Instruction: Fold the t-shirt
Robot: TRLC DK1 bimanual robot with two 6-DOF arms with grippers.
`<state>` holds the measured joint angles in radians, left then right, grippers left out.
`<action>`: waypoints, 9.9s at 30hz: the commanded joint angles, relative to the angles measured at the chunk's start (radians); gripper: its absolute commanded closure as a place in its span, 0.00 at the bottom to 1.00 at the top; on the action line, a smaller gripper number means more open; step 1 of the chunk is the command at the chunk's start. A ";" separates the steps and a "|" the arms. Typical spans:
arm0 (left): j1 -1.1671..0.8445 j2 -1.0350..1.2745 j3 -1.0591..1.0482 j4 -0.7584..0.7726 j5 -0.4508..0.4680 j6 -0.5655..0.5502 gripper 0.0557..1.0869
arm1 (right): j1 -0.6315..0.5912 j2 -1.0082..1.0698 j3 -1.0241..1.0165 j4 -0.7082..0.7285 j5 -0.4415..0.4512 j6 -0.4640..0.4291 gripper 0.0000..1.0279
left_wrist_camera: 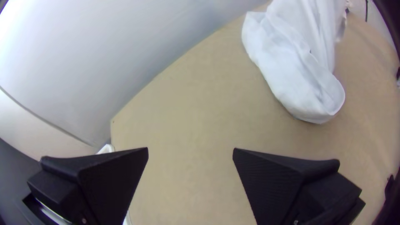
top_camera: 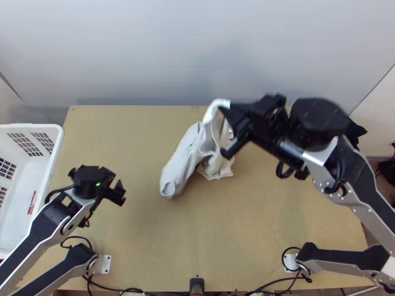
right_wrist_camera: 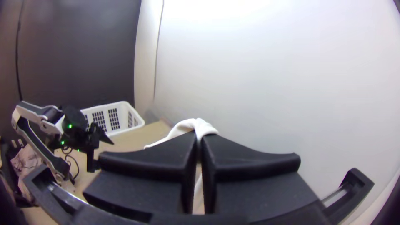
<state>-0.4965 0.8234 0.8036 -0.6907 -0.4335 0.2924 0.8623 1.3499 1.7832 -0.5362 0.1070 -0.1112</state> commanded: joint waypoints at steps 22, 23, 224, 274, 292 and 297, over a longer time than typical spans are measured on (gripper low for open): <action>-0.447 0.227 -0.049 0.313 0.009 -0.127 0.05 | 0.007 0.229 0.466 0.236 0.278 -0.120 0.97; -0.482 0.243 -0.070 0.361 0.010 -0.113 0.05 | 0.007 0.224 0.455 0.231 0.283 -0.120 0.97; 0.553 1.258 0.325 1.433 0.253 0.378 0.96 | -0.223 0.342 -0.378 -0.295 0.152 0.301 0.97; 0.840 0.694 0.316 0.307 0.648 0.295 0.05 | -0.138 -0.071 -0.719 -0.332 -0.443 0.334 0.04; 0.676 0.487 0.151 0.284 0.523 0.269 0.05 | -0.236 -0.155 -0.963 -0.057 -0.251 0.298 0.07; 0.662 0.364 0.042 0.165 0.523 0.436 0.05 | -0.132 -0.184 -0.963 -0.211 -0.503 0.334 0.07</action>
<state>0.1864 1.3174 0.9642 -0.4168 0.1013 0.5800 0.6338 1.1992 0.8463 -0.6178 -0.2123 0.2054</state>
